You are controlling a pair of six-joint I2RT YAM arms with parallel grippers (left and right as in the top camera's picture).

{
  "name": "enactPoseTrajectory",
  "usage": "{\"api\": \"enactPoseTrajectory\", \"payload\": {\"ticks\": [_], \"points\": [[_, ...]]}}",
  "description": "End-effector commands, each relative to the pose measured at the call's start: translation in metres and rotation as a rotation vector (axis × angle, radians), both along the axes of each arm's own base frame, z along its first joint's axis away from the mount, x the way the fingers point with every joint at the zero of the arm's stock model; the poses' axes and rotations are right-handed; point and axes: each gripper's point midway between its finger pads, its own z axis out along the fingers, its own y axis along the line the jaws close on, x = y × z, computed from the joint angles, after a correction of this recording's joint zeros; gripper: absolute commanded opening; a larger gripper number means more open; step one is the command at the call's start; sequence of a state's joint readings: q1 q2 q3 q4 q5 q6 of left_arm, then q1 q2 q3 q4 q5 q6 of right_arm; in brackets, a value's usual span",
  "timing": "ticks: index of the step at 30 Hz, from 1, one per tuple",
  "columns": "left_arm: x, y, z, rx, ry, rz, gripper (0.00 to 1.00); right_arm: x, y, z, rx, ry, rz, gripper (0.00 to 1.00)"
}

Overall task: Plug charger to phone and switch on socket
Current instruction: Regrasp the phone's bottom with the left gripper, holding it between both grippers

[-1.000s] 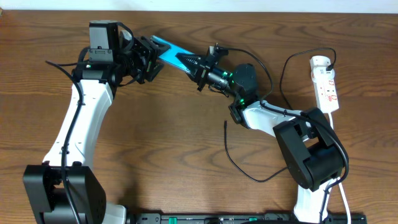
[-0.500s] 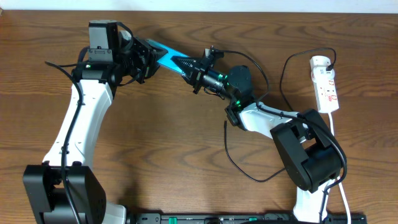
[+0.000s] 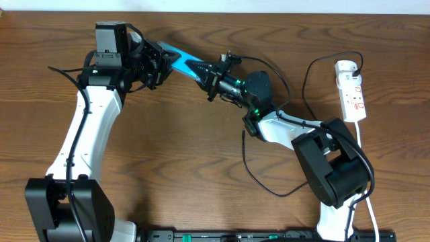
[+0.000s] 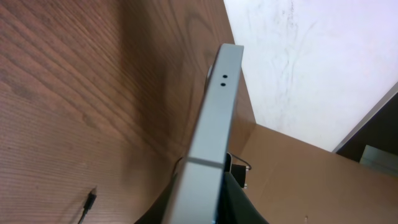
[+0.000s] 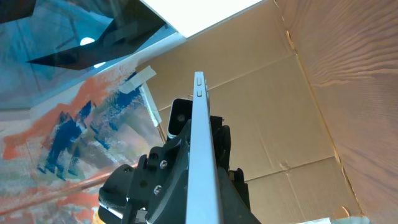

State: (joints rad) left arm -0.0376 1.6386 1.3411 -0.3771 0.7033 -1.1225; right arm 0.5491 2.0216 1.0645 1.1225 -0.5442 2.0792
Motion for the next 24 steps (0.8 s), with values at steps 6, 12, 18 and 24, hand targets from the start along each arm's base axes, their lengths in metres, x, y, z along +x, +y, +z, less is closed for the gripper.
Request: {"api": "enactPoseTrajectory", "payload": {"ticks": [6, 12, 18, 24], "points": [[0.0022, 0.0021, -0.0031, 0.018, -0.001, 0.010, 0.15, 0.0041, -0.0001, 0.0091, 0.008, -0.040, -0.055, 0.01], [0.0030, 0.0027, -0.0030, 0.026, -0.008, 0.009, 0.15, 0.0074, -0.0022, 0.0103, 0.013, -0.041, -0.078, 0.01], [0.0031, 0.0031, -0.0032, 0.034, -0.015, 0.004, 0.08, 0.0091, -0.0035, 0.0112, 0.017, -0.042, -0.090, 0.01], [0.0031, 0.0031, -0.0032, 0.034, -0.015, 0.004, 0.07, 0.0079, -0.0023, 0.0110, 0.016, -0.042, -0.084, 0.01]]}}
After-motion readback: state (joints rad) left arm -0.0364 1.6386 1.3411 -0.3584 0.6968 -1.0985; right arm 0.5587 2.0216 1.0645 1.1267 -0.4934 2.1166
